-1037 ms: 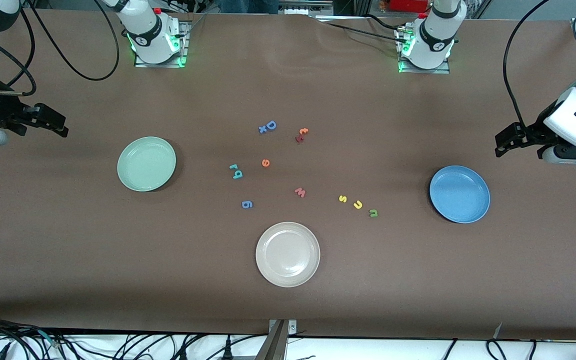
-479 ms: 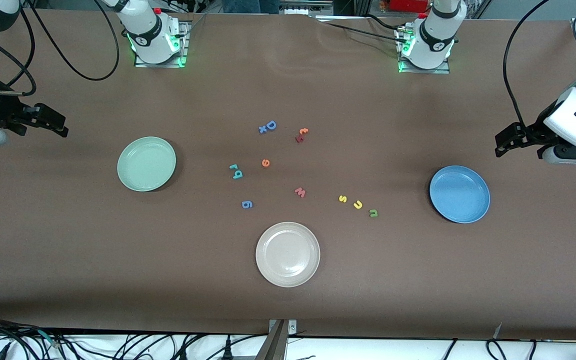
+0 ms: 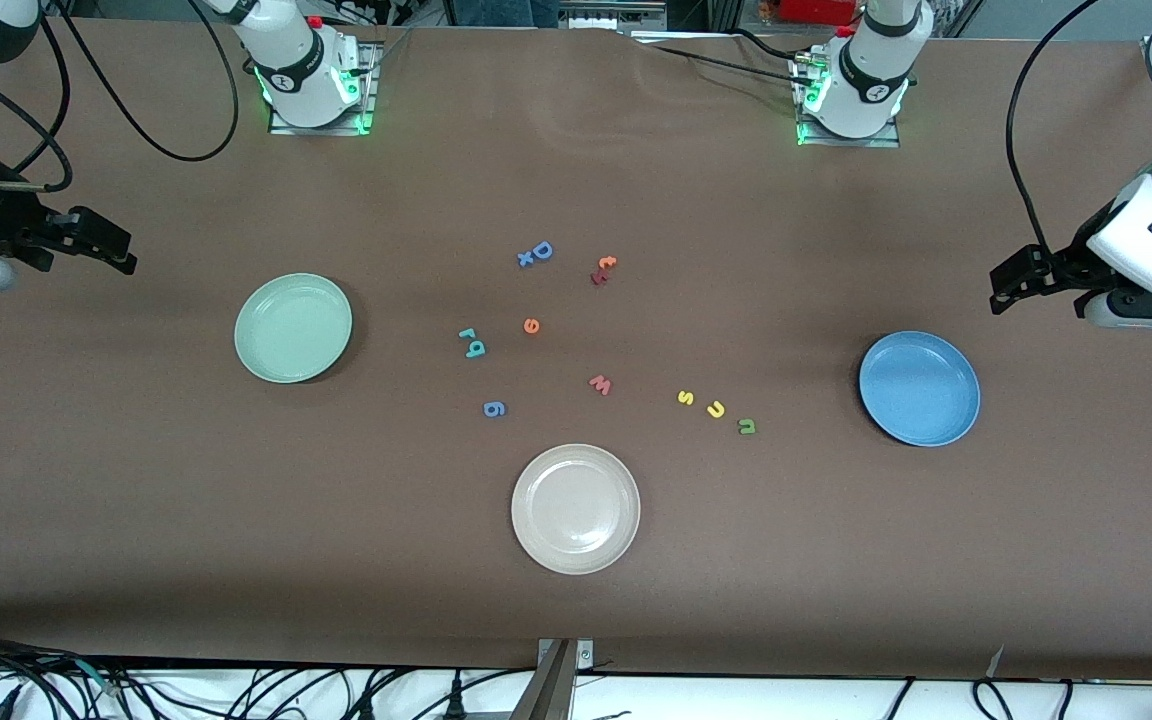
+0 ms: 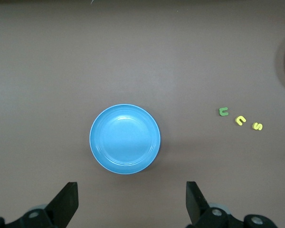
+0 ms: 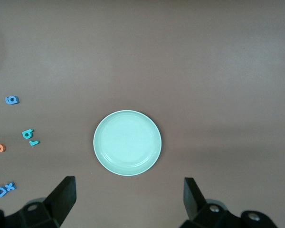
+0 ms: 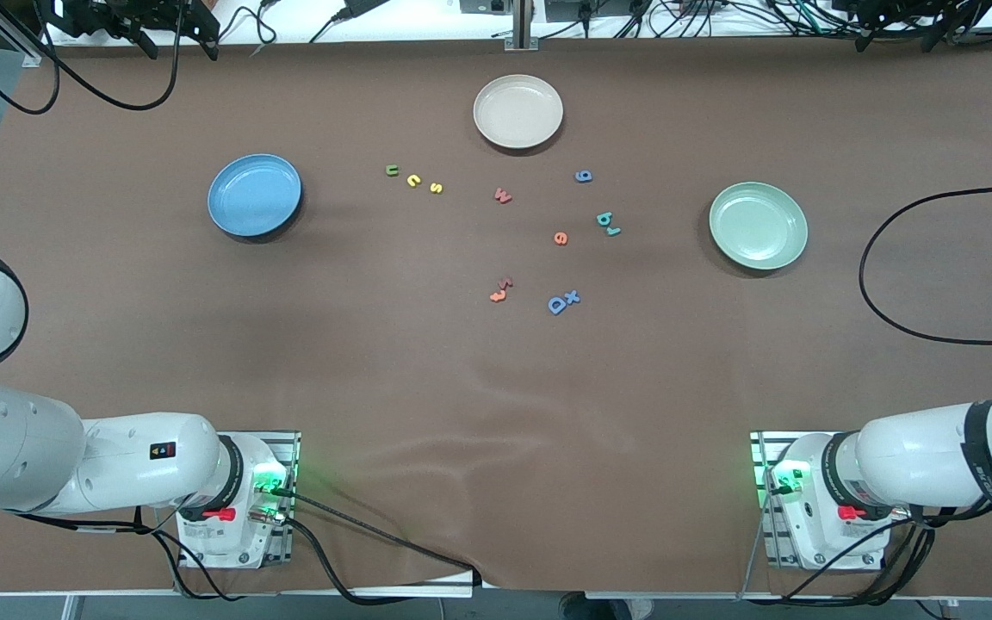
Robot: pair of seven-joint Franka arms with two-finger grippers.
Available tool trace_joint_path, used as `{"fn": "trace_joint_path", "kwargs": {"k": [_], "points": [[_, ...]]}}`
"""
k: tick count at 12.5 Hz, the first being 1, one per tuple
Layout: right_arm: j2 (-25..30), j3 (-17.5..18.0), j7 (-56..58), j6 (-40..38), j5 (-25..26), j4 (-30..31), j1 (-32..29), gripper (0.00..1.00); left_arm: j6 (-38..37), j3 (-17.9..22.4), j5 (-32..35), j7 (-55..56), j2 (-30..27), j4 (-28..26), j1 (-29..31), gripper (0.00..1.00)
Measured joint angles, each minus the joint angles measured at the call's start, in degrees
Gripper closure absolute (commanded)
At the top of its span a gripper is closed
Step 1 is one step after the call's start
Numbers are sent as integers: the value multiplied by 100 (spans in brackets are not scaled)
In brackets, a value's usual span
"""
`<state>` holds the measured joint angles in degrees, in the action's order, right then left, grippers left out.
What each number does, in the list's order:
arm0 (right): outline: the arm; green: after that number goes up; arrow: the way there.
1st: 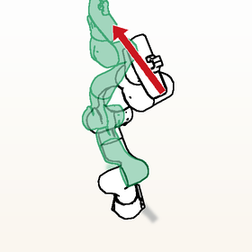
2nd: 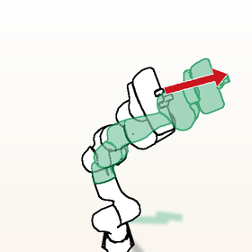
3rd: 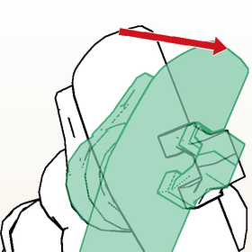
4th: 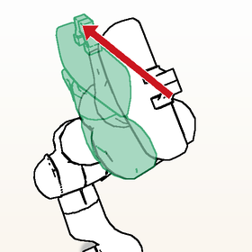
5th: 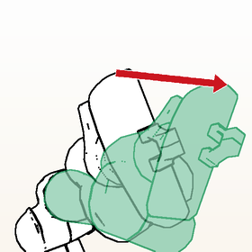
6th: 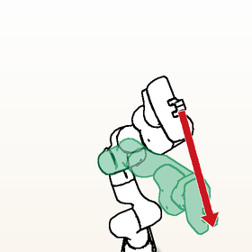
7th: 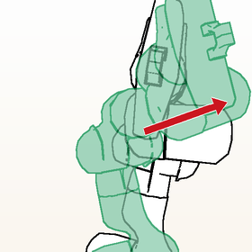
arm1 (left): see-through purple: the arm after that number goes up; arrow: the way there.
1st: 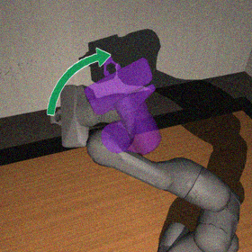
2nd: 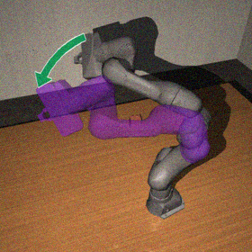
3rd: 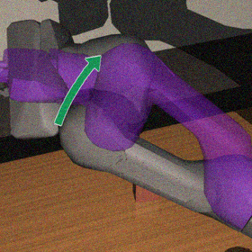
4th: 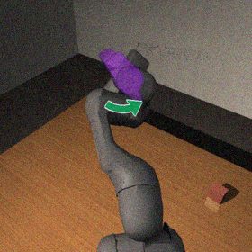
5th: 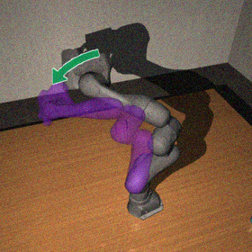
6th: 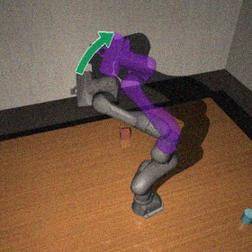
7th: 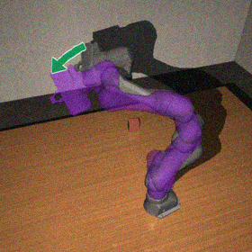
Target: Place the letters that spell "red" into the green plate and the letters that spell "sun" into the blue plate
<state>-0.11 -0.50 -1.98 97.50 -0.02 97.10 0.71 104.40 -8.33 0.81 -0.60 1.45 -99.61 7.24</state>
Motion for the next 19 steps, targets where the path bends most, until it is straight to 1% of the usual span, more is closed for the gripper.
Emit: {"fn": "trace_joint_path", "kwargs": {"k": [5, 8, 19], "points": [[0, 0, 0, -4, 0, 0, 0, 0, 0, -13, 0, 0, 0, 0, -9, 0], [0, -1, 0, -5, 0, 0, 0, 0, 0, -88, 0, 0, 0, 0, -46, 0], [0, -5, 0, -35, 0, 0, -4, 0, 0, -80, 0, 3, 45, 0, -31, 0]]}}
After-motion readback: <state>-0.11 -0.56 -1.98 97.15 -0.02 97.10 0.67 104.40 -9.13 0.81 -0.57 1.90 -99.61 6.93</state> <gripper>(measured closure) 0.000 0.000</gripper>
